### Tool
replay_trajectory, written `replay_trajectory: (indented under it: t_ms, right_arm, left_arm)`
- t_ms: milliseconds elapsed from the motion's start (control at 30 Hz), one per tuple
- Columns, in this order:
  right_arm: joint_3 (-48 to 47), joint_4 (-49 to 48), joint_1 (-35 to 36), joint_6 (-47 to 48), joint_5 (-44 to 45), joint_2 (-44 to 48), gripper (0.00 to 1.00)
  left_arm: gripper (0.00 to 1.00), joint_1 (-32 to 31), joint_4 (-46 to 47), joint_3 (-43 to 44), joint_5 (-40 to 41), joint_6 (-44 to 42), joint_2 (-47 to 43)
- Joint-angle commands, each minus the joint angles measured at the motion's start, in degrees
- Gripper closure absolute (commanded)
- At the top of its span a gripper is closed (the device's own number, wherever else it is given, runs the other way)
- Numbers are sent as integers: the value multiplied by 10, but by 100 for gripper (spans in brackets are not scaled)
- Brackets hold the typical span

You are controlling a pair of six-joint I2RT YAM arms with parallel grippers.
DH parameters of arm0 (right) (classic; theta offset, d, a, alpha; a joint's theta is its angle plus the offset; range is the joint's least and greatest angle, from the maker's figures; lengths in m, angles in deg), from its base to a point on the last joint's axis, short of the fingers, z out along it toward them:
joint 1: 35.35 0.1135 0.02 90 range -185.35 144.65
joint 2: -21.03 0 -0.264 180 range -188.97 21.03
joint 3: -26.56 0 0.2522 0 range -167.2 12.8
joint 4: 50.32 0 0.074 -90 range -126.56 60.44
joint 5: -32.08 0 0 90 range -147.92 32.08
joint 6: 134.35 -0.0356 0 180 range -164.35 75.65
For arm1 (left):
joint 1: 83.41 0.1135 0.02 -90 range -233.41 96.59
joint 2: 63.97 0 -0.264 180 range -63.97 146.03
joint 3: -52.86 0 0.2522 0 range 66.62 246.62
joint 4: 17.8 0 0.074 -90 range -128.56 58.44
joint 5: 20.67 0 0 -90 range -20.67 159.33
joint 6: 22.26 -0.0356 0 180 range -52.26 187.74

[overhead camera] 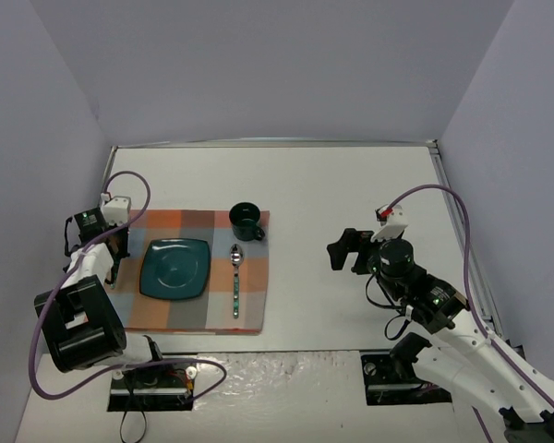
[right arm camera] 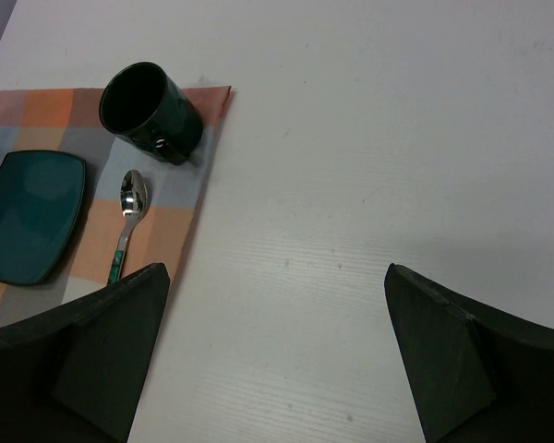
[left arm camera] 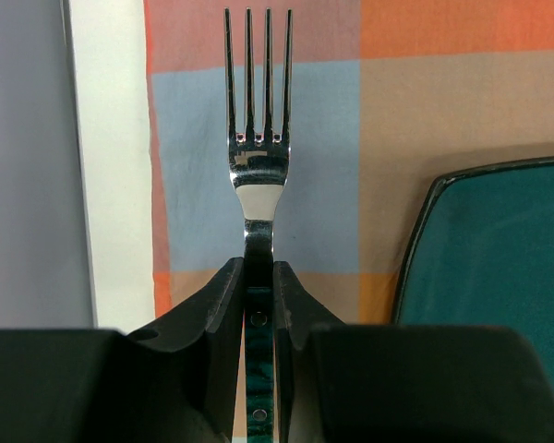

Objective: Set the dinner table for one person

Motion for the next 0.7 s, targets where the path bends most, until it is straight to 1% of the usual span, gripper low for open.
replay_trajectory:
  t_ms: [0, 533, 667]
  right_arm:
    - [0, -37, -2, 16, -3, 3, 0]
    - [7, -35, -2, 26, 7, 4, 0]
    - [9, -35, -2, 26, 7, 4, 0]
  left_arm:
    - [100, 19, 39, 15, -55, -28, -5]
    - [100, 41, 30, -14, -49, -44, 13]
    - [98, 44, 30, -24, -40, -44, 14]
